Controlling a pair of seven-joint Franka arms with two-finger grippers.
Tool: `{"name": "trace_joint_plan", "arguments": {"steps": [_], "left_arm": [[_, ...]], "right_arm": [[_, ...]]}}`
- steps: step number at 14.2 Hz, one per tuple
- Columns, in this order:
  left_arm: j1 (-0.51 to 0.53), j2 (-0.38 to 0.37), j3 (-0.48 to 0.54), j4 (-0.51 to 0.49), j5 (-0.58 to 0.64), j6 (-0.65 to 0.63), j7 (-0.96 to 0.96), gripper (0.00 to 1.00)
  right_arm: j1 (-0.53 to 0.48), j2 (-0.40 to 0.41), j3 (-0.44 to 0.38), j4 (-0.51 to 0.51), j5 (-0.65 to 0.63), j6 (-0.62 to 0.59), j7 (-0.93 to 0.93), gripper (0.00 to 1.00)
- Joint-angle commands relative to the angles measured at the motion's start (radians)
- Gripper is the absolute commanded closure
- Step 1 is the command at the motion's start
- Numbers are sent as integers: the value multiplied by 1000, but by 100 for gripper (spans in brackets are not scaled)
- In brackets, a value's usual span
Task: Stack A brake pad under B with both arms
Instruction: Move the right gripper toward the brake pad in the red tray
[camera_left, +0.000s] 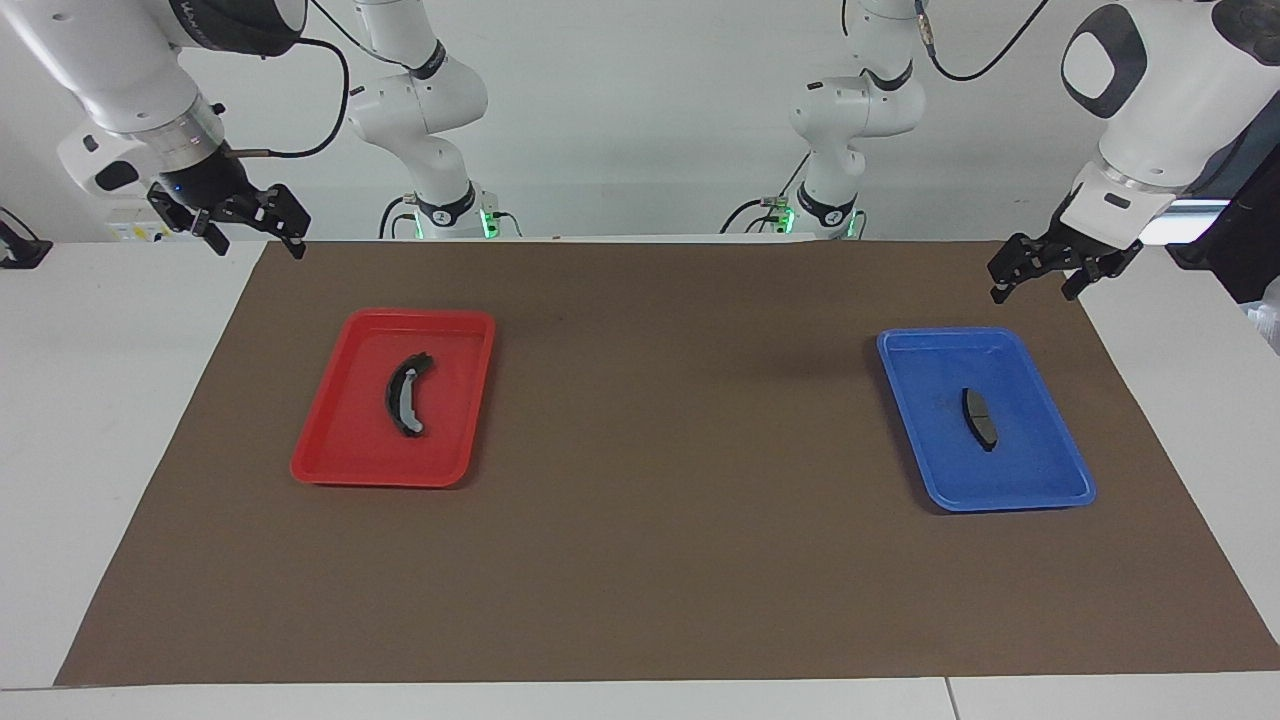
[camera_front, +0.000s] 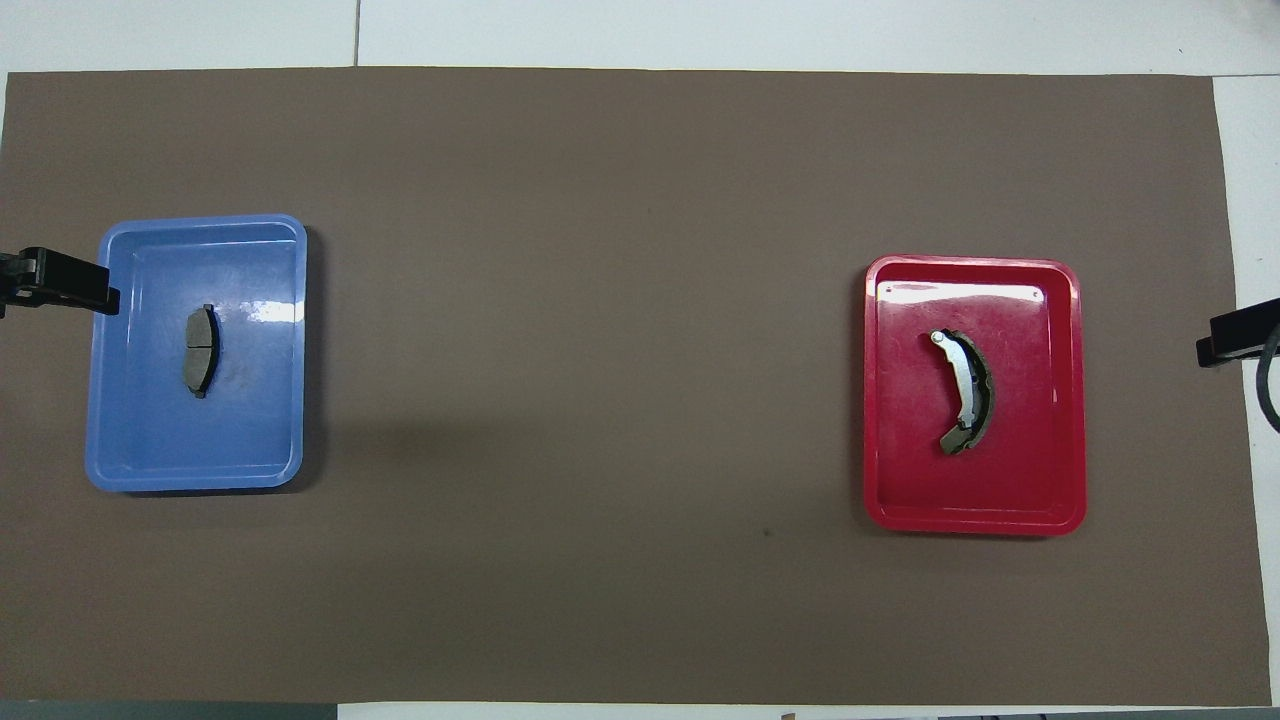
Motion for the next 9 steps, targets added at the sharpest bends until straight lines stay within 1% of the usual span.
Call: {"name": "trace_joint_plan", "arguments": {"steps": [1, 5, 6, 7, 9], "left_arm": [[2, -15, -1, -16, 8, 5, -5, 0], [2, -17, 0, -16, 8, 4, -5, 0], [2, -17, 0, -16, 8, 5, -5, 0], [2, -15, 0, -16, 8, 4, -5, 0], [2, -17, 0, -16, 8, 4, -5, 0]], "right_arm": [[6, -27, 2, -31, 7, 20, 21, 0], [8, -30, 4, -45, 8, 27, 21, 0], [11, -39, 7, -72, 7, 62, 18, 0], [15, -56, 31, -110, 8, 105, 21, 0], [17, -75, 40, -158, 8, 145, 22, 0]]}}
